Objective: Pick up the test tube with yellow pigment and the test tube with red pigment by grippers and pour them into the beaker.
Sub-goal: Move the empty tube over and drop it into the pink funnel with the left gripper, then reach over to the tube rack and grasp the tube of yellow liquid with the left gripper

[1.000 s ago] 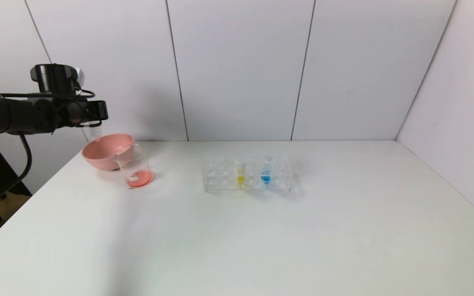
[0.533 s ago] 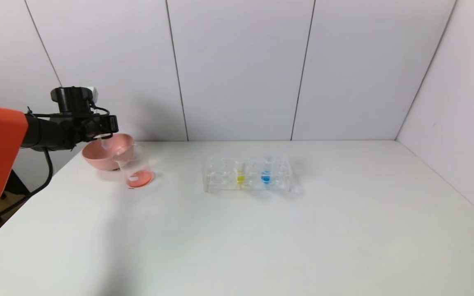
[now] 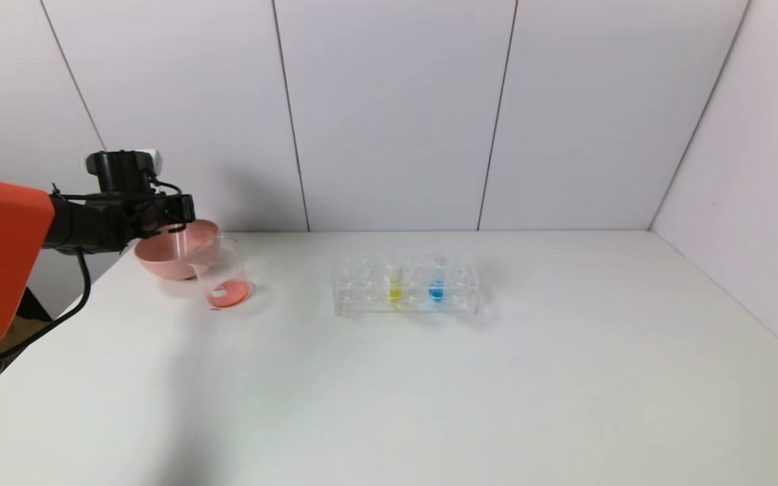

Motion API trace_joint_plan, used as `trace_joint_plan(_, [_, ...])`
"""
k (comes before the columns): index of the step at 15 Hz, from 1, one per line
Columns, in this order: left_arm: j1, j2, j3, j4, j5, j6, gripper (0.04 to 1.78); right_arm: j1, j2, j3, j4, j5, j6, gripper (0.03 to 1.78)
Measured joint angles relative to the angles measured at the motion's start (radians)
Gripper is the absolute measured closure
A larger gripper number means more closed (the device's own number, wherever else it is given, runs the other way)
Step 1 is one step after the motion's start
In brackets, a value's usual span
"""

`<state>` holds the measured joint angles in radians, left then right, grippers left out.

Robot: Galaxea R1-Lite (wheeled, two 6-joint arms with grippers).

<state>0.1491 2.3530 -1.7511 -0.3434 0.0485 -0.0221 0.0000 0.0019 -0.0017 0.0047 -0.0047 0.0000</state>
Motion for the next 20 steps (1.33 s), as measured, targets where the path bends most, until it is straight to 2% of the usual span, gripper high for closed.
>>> trace_joint_plan(3, [0.003, -0.005, -0.001, -0.001, -0.001, 0.000, 0.39, 0.000, 0.000, 0.000, 0.000, 0.000, 0.000, 1.70])
trace_joint_plan(5, [0.004, -0.022, 0.004, -0.002, -0.003, 0.001, 0.18, 0.000, 0.000, 0.000, 0.000, 0.000, 0.000, 1.70])
trace_joint_plan(7, [-0.001, -0.066, 0.025, -0.003, -0.003, 0.001, 0.06, 0.000, 0.000, 0.000, 0.000, 0.000, 0.000, 1.70])
trace_joint_plan(11, [-0.027, -0.225, 0.130, -0.003, -0.019, -0.009, 0.04, 0.000, 0.000, 0.000, 0.000, 0.000, 0.000, 1.70])
trace_joint_plan(14, [-0.081, -0.383, 0.247, -0.003, -0.026, -0.013, 0.04, 0.000, 0.000, 0.000, 0.000, 0.000, 0.000, 1.70])
trace_joint_plan(20, [-0.321, -0.682, 0.534, -0.004, -0.023, -0.042, 0.04, 0.000, 0.000, 0.000, 0.000, 0.000, 0.000, 1.70])
